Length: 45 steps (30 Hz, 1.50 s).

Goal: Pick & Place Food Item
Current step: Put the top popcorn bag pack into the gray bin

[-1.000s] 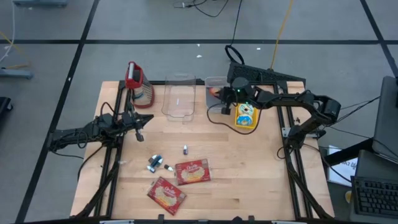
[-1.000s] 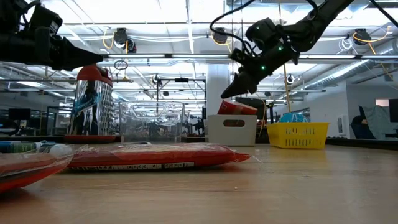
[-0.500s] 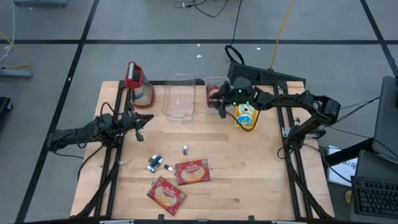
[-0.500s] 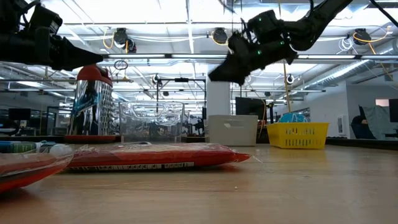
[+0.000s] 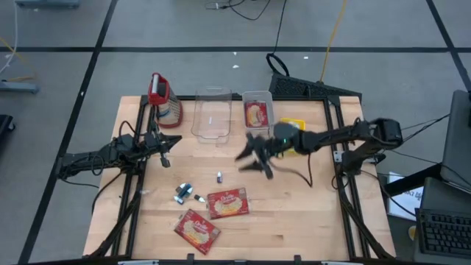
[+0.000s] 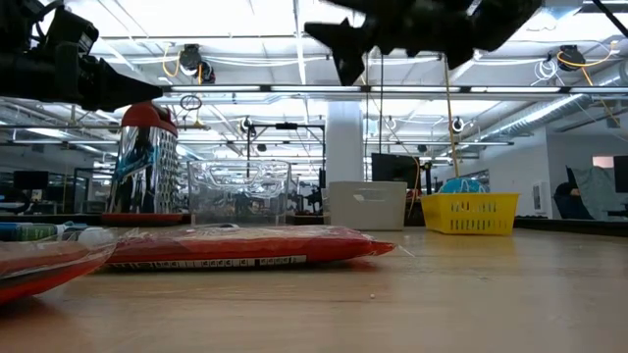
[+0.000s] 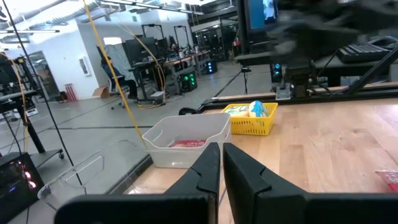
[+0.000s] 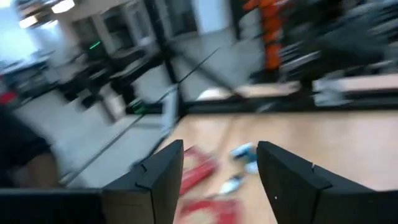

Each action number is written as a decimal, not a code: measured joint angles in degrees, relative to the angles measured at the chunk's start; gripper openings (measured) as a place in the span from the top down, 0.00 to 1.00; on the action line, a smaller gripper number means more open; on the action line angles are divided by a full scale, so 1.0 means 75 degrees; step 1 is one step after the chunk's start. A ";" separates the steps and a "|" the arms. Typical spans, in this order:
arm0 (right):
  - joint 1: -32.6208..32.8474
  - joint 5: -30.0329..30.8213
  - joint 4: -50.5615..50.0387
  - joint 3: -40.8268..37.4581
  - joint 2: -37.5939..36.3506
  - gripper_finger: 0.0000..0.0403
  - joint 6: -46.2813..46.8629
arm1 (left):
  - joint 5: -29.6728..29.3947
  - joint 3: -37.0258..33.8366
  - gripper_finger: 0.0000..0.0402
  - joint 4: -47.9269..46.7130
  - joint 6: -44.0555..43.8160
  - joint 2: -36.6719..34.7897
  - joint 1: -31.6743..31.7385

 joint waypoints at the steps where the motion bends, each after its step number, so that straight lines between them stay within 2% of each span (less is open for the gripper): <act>1: 0.0196 -0.0007 -0.0135 0.0000 0.0002 0.51 -0.0004 | -0.0002 0.0001 0.94 0.0001 -0.0001 -0.0001 -0.0003; 5: 0.0822 0.0029 -0.0299 -0.0250 -0.0188 0.52 0.0037 | -0.0002 0.0003 0.94 0.0001 0.0000 0.0000 0.0000; 9: 0.1214 0.0376 -0.0255 -0.0838 -0.0832 0.55 0.0184 | -0.0002 0.0001 0.94 0.0001 -0.0001 0.0000 -0.0001; 13: 0.1577 0.1570 0.0355 -0.1863 -0.1784 0.57 0.0183 | -0.0002 0.0000 0.94 0.0000 -0.0001 -0.0002 0.0000; 18: 0.2169 0.3047 0.1993 -0.3437 -0.2892 0.58 0.0196 | 0.0000 0.0001 0.94 -0.0002 0.0000 -0.0001 0.0000; 22: 0.2625 0.4418 0.3142 -0.4333 -0.3411 0.58 0.0040 | -0.0001 0.0001 0.94 0.0000 0.0000 -0.0003 -0.0002; 24: 0.2756 0.4789 0.3433 -0.4581 -0.3636 0.58 -0.0172 | -0.0002 0.0002 0.94 -0.0002 -0.0001 -0.0002 0.0000; 31: 0.3050 0.4800 0.3428 -0.5174 -0.4271 0.58 -0.0191 | -0.0002 0.0000 0.94 0.0001 0.0000 -0.0003 -0.0003; 38: 0.3826 0.4789 0.3704 -0.5834 -0.5888 0.58 -0.0398 | 0.0000 0.0001 0.94 0.0000 0.0000 -0.0001 -0.0003; 45: 0.4040 0.4980 0.3644 -0.6498 -0.6683 0.58 -0.1051 | 0.0000 0.0002 0.94 0.0000 0.0000 0.0000 -0.0003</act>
